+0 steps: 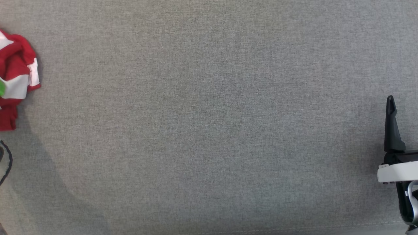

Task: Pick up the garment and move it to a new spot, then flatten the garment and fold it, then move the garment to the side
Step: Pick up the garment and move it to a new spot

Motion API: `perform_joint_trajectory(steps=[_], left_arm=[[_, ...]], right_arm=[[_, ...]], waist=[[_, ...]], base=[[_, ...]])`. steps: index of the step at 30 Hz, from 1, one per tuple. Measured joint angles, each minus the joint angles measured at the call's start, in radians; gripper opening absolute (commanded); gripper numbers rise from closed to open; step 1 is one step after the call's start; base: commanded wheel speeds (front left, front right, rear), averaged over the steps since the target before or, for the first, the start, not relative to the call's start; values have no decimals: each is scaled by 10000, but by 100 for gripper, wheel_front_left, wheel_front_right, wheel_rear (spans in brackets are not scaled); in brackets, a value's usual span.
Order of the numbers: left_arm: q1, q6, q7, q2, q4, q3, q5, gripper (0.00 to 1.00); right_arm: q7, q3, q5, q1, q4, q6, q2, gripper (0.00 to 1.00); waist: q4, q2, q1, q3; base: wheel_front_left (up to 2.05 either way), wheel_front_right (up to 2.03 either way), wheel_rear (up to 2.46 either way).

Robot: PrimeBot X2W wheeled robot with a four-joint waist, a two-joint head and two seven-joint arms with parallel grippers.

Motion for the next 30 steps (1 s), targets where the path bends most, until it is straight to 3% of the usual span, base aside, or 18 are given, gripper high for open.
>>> perform_joint_trajectory(steps=[4,8,9,10,11,17,22,30], left_arm=[[-17,-4,1106,104,441,-188,-330,100],[-27,-6,1154,173,349,-408,-548,100],[-26,-6,1020,203,347,-424,-546,45],[-26,-6,917,230,362,-424,-539,9],[-24,-4,872,245,407,-433,-537,0],[-23,2,240,245,502,-617,-439,0],[-42,17,-1289,393,86,-725,-146,0],[-407,17,-2525,466,-780,-1243,284,0]], right_arm=[[-6,77,2,-26,25,0,0,100],[-8,186,4,-99,88,0,13,100],[-8,207,8,-118,107,0,15,100],[-8,217,23,-137,121,0,23,100],[-8,224,23,-159,140,0,29,100],[-8,303,23,-232,245,0,117,100],[-8,445,36,-291,397,0,213,100],[-10,698,100,-348,734,0,504,100]], waist=[[-10,0,-1,-60],[-72,0,-1,-92],[-87,0,-1,-97],[-108,0,-1,-108],[-127,0,-1,-128],[-190,0,-1,-378],[-184,0,-1,-715],[-201,0,-2,-1439]], base=[[0,0,0],[0,0,0],[0,0,0],[0,0,0],[0,0,0],[0,0,0],[0,0,0],[0,0,0]])
